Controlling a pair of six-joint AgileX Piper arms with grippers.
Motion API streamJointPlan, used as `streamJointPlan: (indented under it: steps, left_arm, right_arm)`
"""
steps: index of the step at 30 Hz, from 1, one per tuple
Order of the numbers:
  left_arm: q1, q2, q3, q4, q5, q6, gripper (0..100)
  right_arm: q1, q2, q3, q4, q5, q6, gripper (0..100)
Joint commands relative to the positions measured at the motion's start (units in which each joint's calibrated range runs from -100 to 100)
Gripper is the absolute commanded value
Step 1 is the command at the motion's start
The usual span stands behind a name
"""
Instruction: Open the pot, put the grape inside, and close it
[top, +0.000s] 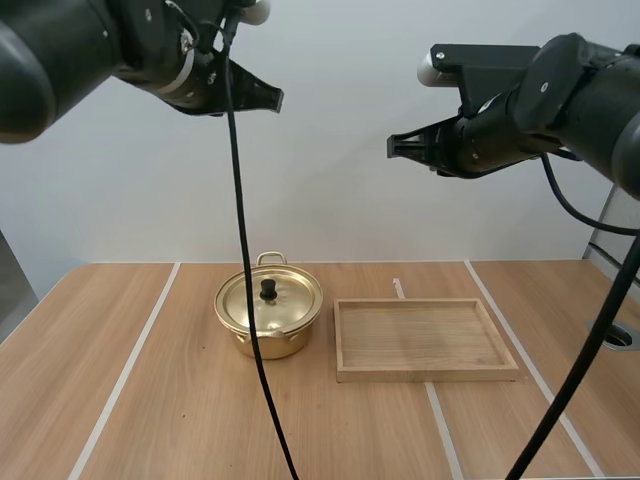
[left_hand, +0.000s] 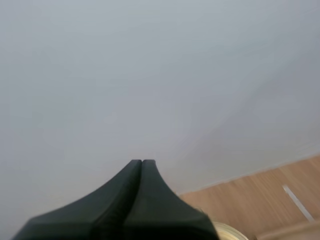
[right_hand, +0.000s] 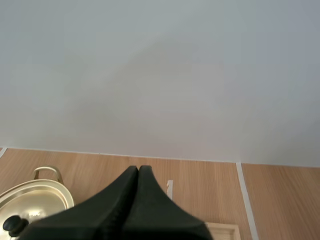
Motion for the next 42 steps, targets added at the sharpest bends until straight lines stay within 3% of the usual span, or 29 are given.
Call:
streamJointPlan:
  steps: [1,7,11,21,28,35,42]
  left_arm:
    - [-0.10,-4.5,7.0,9.3,-9.5,-9.1,0]
    - [-0.10,-10.7,19.8,23.6,-11.1,-27.5,0]
    - [-0.10,-15.9,27.7,30.0,-11.4,-33.3,0]
    - [-0.10,-35.2,43.8,33.7,-12.1,-34.3,0]
    - [-0.10,-45.6,48.1,34.0,-4.9,-34.1,0]
    - [-0.10,-52.3,60.5,36.2,-5.6,-34.2,0]
    - [0.66,-54.6,68.6,38.5,-15.2,-36.7,0]
  right_arm:
    - [-0.3,-2.7,4.5,-1.4,-9.5,0.1,0]
    - [-0.1,-4.7,13.4,-5.0,-16.4,0.1,0]
    - [-0.1,-8.9,19.2,-5.0,-20.3,-0.2,0]
    - [-0.1,-25.6,31.3,-5.1,-20.3,-2.0,0]
    - [-0.1,-35.7,33.2,-4.8,-9.2,-2.9,0]
    - [-0.1,-40.2,34.0,-5.0,-5.1,-2.9,0]
    - [-0.1,-41.6,42.7,-5.1,-9.3,-3.8,0]
